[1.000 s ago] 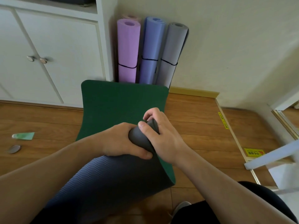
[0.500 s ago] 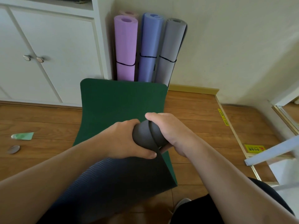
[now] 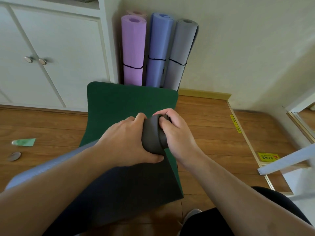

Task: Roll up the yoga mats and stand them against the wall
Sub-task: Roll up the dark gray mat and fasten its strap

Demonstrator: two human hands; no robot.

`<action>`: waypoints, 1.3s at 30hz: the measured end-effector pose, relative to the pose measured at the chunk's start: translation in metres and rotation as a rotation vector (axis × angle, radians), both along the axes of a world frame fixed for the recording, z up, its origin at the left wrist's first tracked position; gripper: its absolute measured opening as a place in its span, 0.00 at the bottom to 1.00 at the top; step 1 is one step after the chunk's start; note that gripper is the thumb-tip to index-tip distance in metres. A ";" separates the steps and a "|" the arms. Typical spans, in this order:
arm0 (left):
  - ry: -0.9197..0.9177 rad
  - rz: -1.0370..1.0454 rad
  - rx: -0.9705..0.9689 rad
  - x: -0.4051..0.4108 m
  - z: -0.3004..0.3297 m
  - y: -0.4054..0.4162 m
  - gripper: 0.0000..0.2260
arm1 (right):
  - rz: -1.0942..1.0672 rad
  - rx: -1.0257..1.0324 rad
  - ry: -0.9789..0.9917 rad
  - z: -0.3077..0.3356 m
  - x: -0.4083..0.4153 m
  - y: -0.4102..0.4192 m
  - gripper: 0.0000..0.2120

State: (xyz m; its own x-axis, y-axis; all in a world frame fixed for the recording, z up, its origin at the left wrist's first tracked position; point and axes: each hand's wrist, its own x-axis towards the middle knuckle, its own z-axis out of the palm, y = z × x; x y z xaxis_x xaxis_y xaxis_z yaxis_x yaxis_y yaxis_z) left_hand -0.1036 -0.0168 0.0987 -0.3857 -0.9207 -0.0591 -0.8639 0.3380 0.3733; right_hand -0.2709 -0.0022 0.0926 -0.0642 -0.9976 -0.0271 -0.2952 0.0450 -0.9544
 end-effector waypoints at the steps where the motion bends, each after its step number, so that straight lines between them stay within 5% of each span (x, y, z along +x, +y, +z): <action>1: -0.014 -0.004 -0.010 0.000 -0.001 0.000 0.41 | 0.018 0.000 0.029 -0.001 -0.001 -0.001 0.08; 11: -0.108 -0.141 0.010 -0.002 -0.009 0.013 0.37 | 0.381 0.724 -0.172 0.019 -0.037 -0.009 0.10; 24: 0.042 -0.069 -0.112 -0.003 -0.013 0.002 0.52 | 0.153 0.137 -0.103 -0.012 -0.012 -0.006 0.05; 39: -0.033 -0.059 -0.120 0.002 -0.018 0.004 0.36 | 0.203 0.351 -0.244 -0.027 0.006 -0.009 0.20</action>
State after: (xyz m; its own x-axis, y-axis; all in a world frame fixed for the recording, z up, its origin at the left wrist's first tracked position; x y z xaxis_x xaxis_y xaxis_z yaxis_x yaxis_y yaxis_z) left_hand -0.1015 -0.0128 0.0804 -0.4387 -0.8979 0.0366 -0.8526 0.4288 0.2987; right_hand -0.2651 -0.0108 0.0654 0.1815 -0.9172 -0.3547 -0.1008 0.3415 -0.9345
